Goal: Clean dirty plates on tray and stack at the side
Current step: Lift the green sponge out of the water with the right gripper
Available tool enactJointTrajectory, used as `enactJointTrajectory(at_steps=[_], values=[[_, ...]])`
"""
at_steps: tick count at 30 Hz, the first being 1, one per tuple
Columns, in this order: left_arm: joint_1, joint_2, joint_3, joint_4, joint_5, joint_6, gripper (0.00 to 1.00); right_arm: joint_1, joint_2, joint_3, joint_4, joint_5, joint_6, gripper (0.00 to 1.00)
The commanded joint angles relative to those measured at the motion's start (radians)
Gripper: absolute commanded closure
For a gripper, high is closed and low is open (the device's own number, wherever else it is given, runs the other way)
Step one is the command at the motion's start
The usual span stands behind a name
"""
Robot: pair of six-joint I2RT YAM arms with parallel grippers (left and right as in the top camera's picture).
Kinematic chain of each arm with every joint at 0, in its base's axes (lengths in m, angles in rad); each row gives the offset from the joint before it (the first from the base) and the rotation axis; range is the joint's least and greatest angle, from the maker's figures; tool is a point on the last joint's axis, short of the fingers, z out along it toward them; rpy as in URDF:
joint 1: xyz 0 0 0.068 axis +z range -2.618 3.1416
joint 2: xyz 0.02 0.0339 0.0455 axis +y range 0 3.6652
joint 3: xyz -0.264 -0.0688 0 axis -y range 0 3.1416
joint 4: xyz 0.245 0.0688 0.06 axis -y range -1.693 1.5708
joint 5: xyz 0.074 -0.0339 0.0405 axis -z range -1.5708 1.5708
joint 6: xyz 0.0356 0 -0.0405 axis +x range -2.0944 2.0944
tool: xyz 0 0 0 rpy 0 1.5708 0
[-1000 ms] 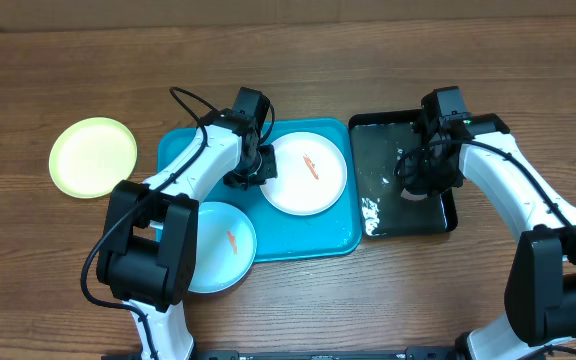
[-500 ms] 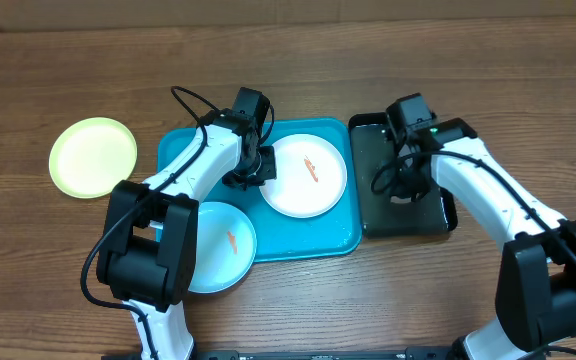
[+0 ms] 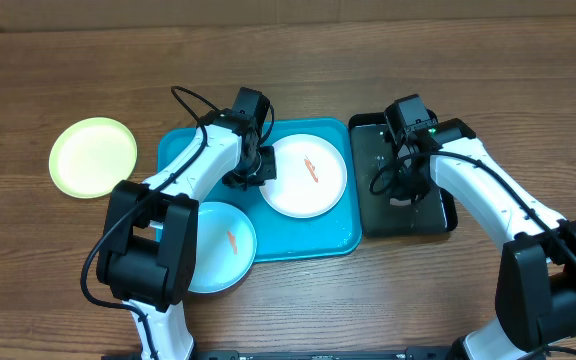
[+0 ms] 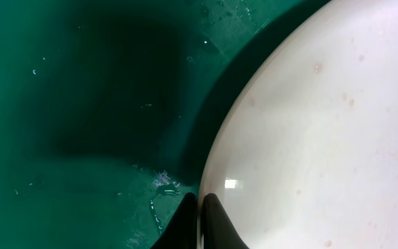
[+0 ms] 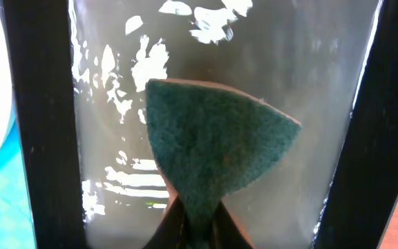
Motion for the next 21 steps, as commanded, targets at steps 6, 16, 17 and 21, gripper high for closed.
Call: enactJointTrajectory(at_steps=[6,16,17,21], values=[[0.006,0.008,0.018,-0.003,0.004,0.027,0.96,0.003,-0.026,0.044,-0.003,-0.003,-0.003,0.96],[0.006,0.008,0.018,-0.003,0.012,0.027,0.95,0.005,-0.026,0.203,-0.1,-0.011,-0.003,0.96],[0.006,0.008,0.018,-0.003,0.021,0.027,0.95,0.005,-0.026,0.209,-0.1,-0.015,-0.003,0.96],[0.006,0.008,0.018,-0.003,0.033,0.027,0.94,0.016,-0.026,0.217,-0.099,-0.015,-0.003,0.96]])
